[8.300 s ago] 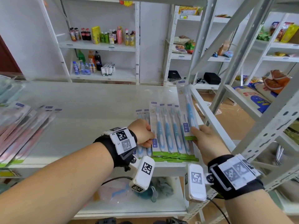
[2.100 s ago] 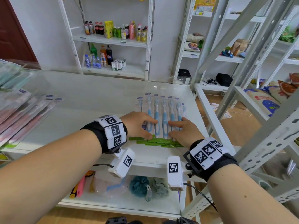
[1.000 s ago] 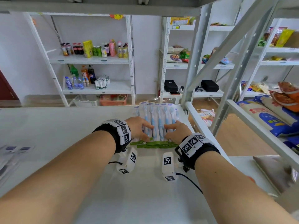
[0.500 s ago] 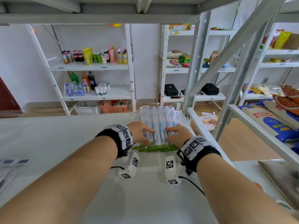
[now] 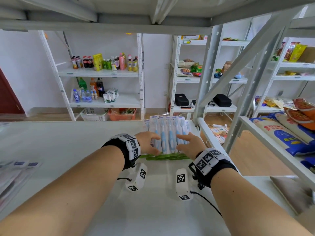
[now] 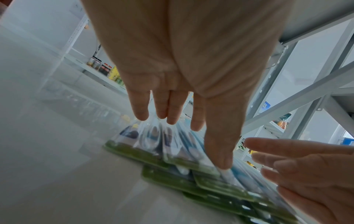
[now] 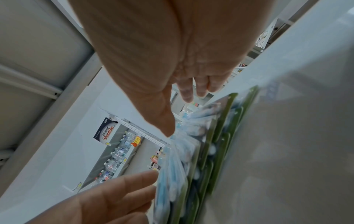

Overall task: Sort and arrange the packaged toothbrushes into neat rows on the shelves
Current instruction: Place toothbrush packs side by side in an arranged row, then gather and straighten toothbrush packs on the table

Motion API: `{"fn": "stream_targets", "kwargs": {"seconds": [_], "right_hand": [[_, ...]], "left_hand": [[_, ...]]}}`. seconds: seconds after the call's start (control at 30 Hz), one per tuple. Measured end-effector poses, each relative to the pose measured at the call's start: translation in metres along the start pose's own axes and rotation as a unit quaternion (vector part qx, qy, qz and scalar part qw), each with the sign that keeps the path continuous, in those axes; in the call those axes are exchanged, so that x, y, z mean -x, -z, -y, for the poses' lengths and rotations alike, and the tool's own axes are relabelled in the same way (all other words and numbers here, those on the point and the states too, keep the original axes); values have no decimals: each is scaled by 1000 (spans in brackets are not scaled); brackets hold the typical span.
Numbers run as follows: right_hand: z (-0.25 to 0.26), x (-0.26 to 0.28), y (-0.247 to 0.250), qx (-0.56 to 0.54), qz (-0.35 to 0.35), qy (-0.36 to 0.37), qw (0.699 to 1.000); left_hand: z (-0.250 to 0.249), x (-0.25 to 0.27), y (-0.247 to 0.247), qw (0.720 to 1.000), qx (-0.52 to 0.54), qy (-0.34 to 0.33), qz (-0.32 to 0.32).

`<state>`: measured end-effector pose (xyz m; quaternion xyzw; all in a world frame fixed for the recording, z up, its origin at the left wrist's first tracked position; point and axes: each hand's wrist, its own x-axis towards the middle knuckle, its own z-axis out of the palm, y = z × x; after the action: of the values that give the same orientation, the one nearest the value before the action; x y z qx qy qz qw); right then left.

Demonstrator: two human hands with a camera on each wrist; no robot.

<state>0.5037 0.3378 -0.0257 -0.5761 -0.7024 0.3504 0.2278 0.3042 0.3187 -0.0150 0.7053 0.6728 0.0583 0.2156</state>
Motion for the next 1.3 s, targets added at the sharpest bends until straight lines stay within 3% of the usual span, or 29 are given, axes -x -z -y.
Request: {"fn": "stream_targets", "kwargs": {"seconds": [0.27,0.57,0.7,0.93,1.0,1.13,1.3], "right_hand": [[13,35,-4,-31,29,39,998],[50,80,-36,-25,50,103,993],[74,94,-63,-2,59,120,991],[131,121,-136,-15,144,132,981],[150,131,-164,-17,168,133,977],[190,155,-223,-22,210,118,970],[229,181,-288,10,213,98,972]], "left_hand": [[0,47,5,996,52,7,-70],[31,126,-3,975,135,72,-162],[60,165,-2,957,170,107,-208],[139,244,12,904,192,221,-311],[168,270,20,894,177,273,-307],[224,326,36,903,59,338,-259],[290,384,32,895,117,370,-219]]}}
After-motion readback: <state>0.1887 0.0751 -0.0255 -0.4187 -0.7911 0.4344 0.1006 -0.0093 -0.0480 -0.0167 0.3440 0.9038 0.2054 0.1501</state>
